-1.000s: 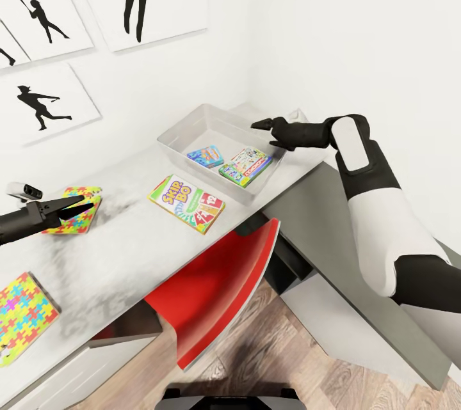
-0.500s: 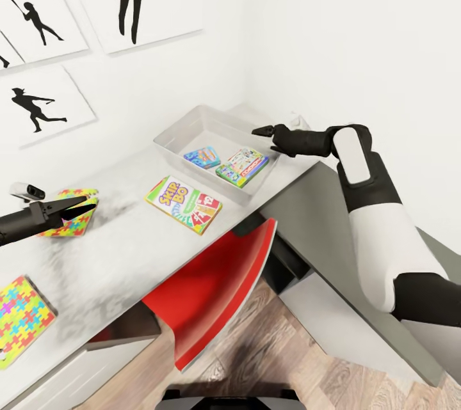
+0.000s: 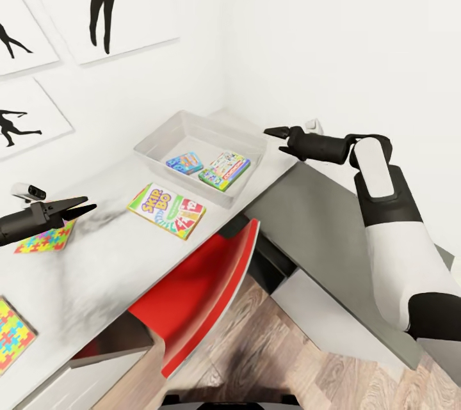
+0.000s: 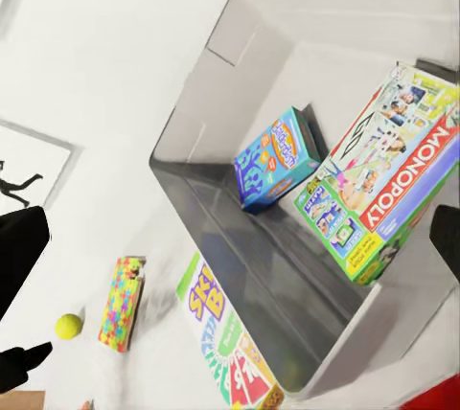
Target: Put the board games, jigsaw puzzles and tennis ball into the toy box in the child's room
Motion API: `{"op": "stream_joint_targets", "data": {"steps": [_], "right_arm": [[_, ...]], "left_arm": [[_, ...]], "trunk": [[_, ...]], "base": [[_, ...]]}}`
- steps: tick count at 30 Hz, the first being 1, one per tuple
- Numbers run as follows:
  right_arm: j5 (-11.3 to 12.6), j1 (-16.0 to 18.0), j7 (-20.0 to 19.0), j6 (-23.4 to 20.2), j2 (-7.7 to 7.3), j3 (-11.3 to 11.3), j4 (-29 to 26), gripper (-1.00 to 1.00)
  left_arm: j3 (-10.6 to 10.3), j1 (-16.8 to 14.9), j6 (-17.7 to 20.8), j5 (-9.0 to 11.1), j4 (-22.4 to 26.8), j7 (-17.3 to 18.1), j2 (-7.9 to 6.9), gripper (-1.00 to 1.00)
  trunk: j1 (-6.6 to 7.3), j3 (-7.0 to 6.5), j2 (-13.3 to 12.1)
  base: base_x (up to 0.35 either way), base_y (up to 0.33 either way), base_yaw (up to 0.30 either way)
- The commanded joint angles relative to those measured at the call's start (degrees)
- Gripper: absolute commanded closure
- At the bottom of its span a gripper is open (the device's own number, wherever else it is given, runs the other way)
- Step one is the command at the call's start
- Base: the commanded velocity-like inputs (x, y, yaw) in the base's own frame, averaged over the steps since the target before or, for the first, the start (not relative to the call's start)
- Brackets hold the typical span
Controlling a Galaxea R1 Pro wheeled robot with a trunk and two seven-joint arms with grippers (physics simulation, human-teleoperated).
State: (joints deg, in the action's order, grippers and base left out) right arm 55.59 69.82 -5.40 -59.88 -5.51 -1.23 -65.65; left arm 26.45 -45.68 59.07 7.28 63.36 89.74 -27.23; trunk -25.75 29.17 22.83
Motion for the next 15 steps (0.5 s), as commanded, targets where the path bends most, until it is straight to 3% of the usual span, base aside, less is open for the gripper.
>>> {"op": "stream_joint_targets", "data": {"steps": [1,15], "right_arm": [[-0.2,-0.1,-0.5,-0.1,-0.08,-0.1,-0.1,-1.0],[-0.1,-0.7,-0.1,0.2,0.88,-0.7,-0.4,-1.0]], "left_arm": [[0.0,0.0,0.6,-0.1,0.0,0.3,-0.02,-1.0],[0.2,0.0,0.6,0.2,0.0,0.3,-0.25,-1.0]], "trunk": [[-0.04,0.0,0.1],[-0.04,-1.2,0.1]], "base": [[0.0,0.0,-0.146],[0.0,0.0,-0.144]]}}
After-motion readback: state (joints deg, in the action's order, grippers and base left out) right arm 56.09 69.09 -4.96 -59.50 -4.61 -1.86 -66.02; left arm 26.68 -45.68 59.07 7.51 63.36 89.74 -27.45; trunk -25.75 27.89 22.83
